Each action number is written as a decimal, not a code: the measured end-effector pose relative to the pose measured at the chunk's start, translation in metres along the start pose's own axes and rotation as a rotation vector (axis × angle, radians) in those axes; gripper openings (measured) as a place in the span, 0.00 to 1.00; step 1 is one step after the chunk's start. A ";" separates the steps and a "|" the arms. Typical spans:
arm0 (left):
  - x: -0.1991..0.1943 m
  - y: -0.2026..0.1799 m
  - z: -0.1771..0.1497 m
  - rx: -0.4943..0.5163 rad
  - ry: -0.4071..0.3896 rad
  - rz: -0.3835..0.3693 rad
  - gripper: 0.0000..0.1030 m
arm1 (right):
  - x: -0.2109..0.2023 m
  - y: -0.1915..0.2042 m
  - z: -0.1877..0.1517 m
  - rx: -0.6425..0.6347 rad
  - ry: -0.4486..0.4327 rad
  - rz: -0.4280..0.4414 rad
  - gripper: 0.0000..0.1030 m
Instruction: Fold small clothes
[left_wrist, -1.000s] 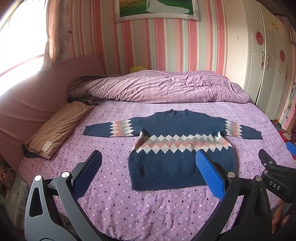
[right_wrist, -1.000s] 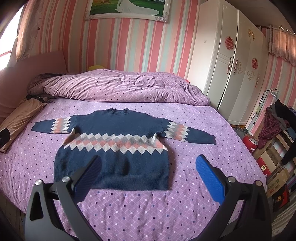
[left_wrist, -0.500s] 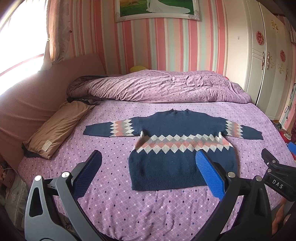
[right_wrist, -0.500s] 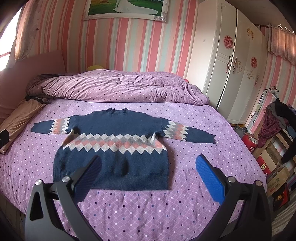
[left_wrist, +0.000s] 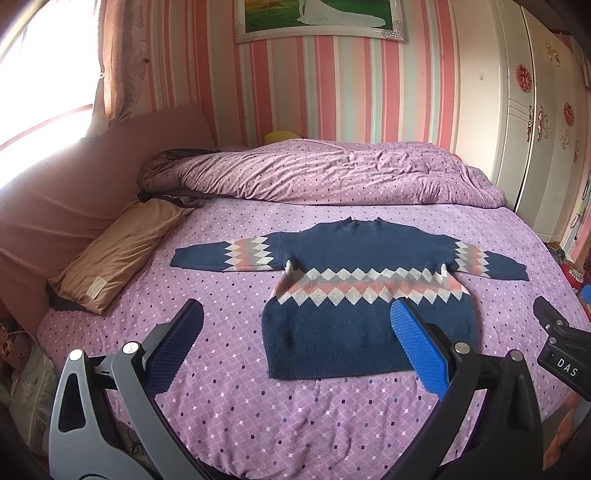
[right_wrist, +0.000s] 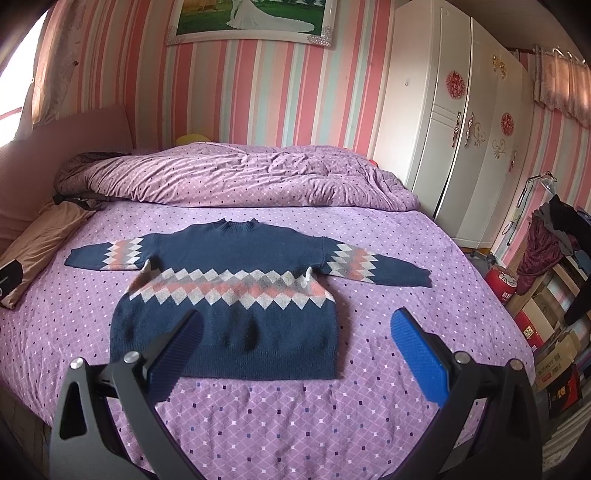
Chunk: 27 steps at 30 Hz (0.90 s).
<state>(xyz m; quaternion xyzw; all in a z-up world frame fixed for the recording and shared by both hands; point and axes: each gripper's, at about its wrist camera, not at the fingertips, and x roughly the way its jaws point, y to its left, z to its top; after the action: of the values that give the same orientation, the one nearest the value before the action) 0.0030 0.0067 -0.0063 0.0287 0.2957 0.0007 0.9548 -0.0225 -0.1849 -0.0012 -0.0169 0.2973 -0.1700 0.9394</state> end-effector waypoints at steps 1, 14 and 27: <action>-0.001 0.000 0.000 -0.001 -0.001 0.001 0.97 | 0.000 0.000 0.000 -0.001 0.000 0.001 0.99; -0.001 0.001 0.001 -0.001 -0.003 0.003 0.97 | -0.003 -0.001 0.004 0.003 -0.004 0.003 0.99; -0.005 -0.002 0.008 0.003 -0.006 -0.002 0.97 | -0.007 -0.002 0.010 0.002 -0.012 0.000 0.99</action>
<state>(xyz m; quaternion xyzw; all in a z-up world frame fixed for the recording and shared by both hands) 0.0036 0.0046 0.0027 0.0299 0.2930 -0.0008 0.9557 -0.0232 -0.1851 0.0114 -0.0168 0.2914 -0.1705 0.9411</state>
